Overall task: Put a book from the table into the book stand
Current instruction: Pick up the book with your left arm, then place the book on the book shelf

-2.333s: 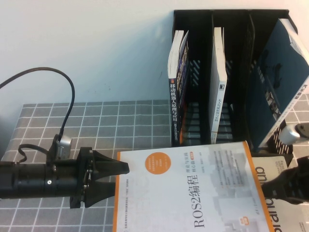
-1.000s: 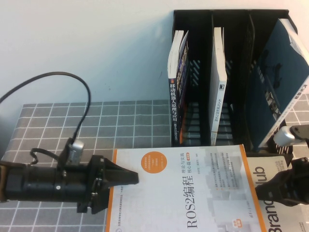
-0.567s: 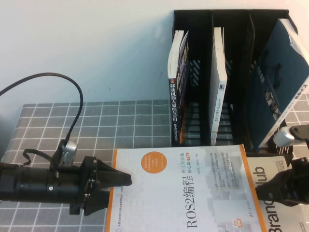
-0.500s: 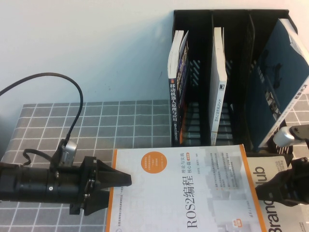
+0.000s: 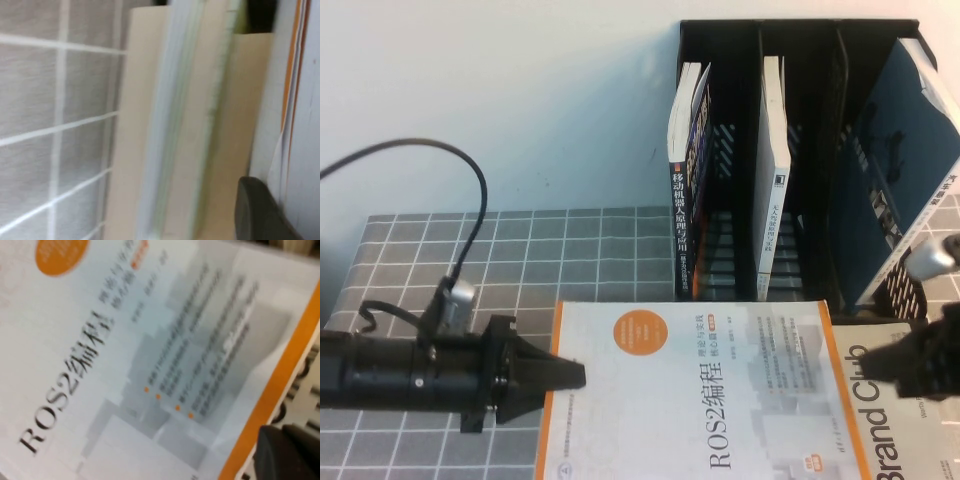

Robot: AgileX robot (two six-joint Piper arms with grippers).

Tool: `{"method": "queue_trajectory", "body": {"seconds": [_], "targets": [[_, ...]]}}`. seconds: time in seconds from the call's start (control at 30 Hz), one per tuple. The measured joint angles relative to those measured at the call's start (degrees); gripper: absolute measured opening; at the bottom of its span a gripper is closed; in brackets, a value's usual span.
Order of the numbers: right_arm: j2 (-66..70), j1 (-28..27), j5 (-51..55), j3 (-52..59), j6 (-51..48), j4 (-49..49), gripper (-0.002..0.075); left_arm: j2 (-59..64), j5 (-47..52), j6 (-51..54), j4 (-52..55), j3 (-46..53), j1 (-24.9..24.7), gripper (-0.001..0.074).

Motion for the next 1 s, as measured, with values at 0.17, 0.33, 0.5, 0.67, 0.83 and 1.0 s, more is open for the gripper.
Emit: {"method": "queue_trajectory", "body": {"seconds": [0.17, 0.33, 0.5, 0.67, 0.83, 1.0], "targets": [[-9.9, 0.0, 0.1, -1.1, 3.1, -4.1, -0.0003, -8.6, -0.4, -3.8, 0.2, 0.0, 0.0, 0.0109], [-19.3, 0.0, 0.1, -1.1, 7.3, -9.0, -0.0003, -19.2, -0.8, -8.4, -1.7, -0.6, 0.0, 0.0109], [-26.2, 0.0, 1.0, -1.1, 10.0, -11.5, -0.0003, -27.2, -1.3, -13.3, 4.1, -6.4, 0.0, 0.0109], [-29.5, 0.0, 2.0, -1.1, 11.2, -11.7, -0.0003, -32.1, 1.0, -19.8, 9.7, -15.1, 0.0, 0.0109], [-30.5, 0.0, 4.4, -1.1, 11.3, -12.4, -0.0003, -34.3, 2.9, -25.2, 11.1, -25.4, 0.0, 0.0109], [-30.5, 0.0, 7.5, -1.1, 11.4, -14.1, -0.0003, -34.9, 2.1, -28.2, 11.1, -34.6, 0.0, 0.0109]]}}
